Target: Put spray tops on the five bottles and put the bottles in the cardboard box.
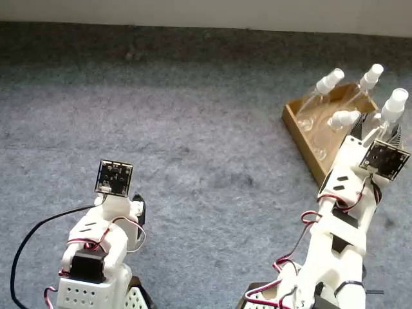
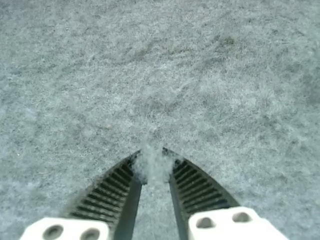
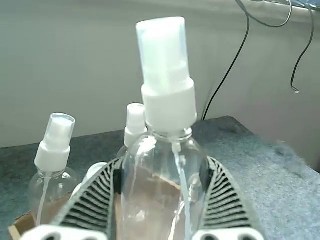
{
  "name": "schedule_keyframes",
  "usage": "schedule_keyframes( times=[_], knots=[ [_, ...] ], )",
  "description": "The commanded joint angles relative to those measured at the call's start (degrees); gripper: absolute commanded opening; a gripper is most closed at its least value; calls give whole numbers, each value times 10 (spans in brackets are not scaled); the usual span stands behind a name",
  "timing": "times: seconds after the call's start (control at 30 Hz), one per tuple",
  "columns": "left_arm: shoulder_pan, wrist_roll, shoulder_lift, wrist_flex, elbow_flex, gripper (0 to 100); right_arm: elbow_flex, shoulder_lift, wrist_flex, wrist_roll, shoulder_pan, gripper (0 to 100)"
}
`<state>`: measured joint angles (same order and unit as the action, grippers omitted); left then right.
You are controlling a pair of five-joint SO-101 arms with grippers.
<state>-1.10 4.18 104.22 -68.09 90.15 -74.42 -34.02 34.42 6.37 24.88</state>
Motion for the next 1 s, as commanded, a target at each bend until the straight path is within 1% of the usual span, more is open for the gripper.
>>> schedule_keyframes(
  times=[0.0, 0.2, 0.37, 0.73, 0.97],
  knots=[
    [5, 3, 4, 3, -3, 7, -15, 29, 47, -4, 0, 40],
    [5, 3, 4, 3, -3, 7, -41, 80, 102, -4, -27, 40],
    [5, 3, 4, 3, -3, 7, -44, 126, 125, -4, -29, 40],
    [5, 3, 4, 3, -3, 8, -44, 211, 129, 0, -25, 40],
    [4, 3, 4, 4, 5, 9, -39, 211, 129, 4, -25, 40]
  ],
)
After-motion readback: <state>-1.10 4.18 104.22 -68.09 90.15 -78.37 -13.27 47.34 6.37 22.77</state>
